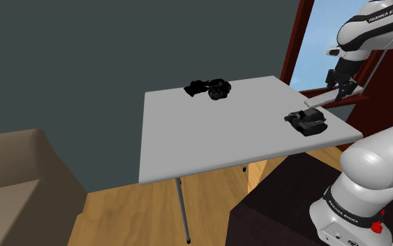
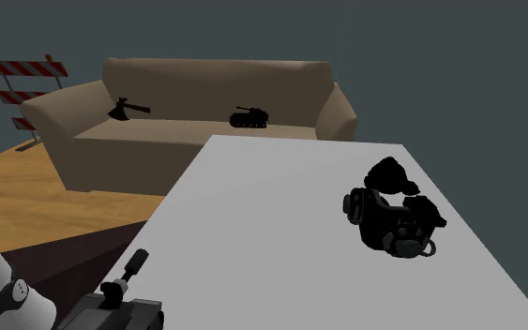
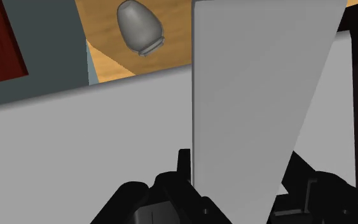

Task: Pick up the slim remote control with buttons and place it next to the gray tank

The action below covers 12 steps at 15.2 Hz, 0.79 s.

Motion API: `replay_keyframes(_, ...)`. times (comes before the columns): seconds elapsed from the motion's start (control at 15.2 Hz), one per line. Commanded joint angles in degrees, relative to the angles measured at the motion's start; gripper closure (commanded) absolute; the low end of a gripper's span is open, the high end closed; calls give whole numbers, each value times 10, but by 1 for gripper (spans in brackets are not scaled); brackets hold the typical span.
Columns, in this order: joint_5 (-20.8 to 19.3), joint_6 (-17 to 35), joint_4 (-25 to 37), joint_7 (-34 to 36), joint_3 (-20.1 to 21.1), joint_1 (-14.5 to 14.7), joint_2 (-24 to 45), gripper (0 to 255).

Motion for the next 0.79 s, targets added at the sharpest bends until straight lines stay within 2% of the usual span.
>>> replay_keyframes(0.0, -1, 18, -12, -2, -6, 1, 8, 255)
replay_keyframes(0.73, 3, 120, -60, -13, -42, 13, 64, 255)
